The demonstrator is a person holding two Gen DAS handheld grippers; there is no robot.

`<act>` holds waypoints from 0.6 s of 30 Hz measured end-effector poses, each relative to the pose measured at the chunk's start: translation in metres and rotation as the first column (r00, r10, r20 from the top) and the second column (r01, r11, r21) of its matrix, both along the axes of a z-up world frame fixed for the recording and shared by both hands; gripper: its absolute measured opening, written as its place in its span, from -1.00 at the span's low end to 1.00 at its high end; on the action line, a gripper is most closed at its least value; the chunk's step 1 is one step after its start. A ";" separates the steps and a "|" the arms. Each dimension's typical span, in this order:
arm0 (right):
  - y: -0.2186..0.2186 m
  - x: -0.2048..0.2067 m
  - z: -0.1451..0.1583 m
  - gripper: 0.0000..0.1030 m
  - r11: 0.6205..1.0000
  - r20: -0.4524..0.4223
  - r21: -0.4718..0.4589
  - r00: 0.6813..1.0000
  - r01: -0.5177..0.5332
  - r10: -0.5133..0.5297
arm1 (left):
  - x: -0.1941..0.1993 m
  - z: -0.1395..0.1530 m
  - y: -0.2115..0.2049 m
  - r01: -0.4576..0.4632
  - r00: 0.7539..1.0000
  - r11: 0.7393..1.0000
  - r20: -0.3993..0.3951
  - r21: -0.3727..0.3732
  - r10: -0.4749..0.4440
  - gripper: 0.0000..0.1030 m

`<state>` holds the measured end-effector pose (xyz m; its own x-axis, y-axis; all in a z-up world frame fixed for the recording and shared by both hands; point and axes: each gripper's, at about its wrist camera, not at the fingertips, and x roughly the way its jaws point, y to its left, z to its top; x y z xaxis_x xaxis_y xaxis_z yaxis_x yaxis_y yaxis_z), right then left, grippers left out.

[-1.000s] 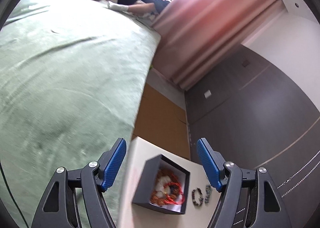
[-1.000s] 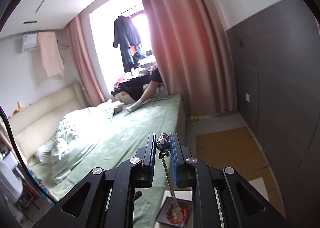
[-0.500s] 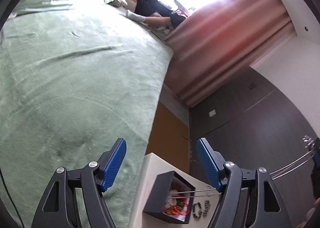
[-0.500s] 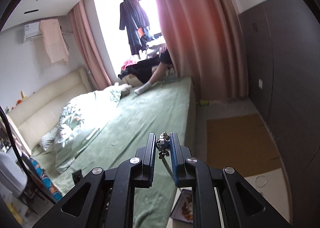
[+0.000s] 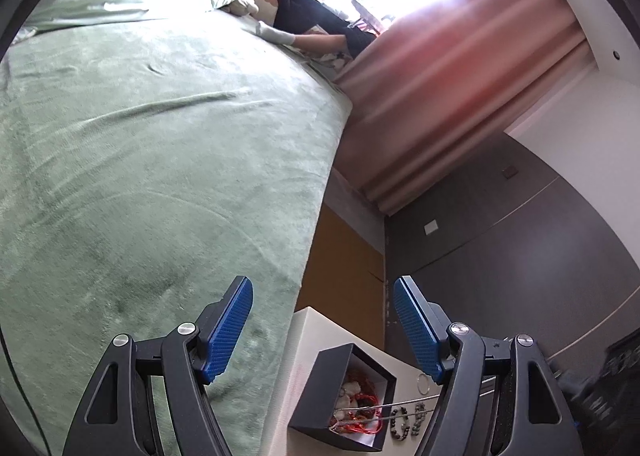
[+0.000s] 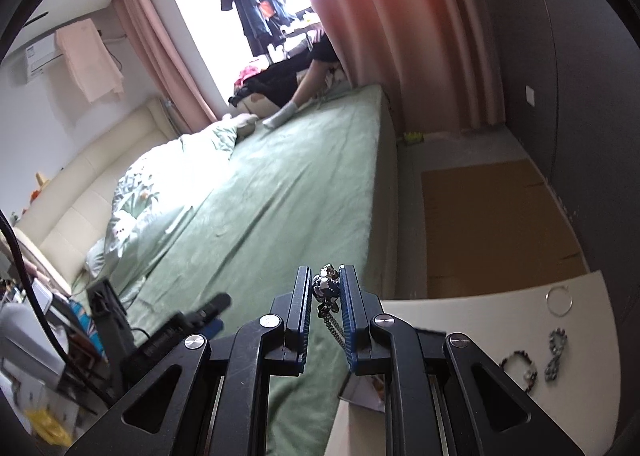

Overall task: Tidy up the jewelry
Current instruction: 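Lower the ball chain into the black box and open the right gripper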

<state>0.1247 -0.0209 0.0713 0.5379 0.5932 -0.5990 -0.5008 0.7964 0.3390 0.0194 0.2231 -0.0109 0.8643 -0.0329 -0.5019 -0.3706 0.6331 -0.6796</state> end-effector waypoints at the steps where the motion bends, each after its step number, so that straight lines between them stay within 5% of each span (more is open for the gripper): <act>1: -0.001 0.002 -0.007 -0.70 1.000 -0.015 -0.001 1.000 -0.004 0.004 | 0.000 0.000 0.000 -0.003 1.000 1.000 -0.002 -0.001 0.003 0.43; 13: -0.005 0.030 -0.119 -0.66 0.997 -0.291 -0.050 0.956 -0.060 0.042 | 0.013 -0.004 -0.015 -0.003 0.999 0.999 -0.048 0.046 0.005 0.43; 15: -0.013 0.032 -0.117 -0.24 0.997 -0.303 -0.040 0.952 -0.066 0.051 | 0.017 -0.005 -0.021 0.013 0.998 0.998 -0.055 0.054 -0.010 0.43; 18: -0.035 0.030 -0.102 -0.02 1.000 -0.266 -0.002 0.964 -0.019 0.018 | 0.025 -0.005 -0.036 0.045 0.997 0.995 -0.069 0.085 -0.039 0.43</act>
<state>0.1549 -0.0560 -0.0307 0.3478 0.5983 -0.7218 -0.4081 0.7898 0.4580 0.0439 0.1874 -0.0157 0.8271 -0.0226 -0.5615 -0.3853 0.7045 -0.5959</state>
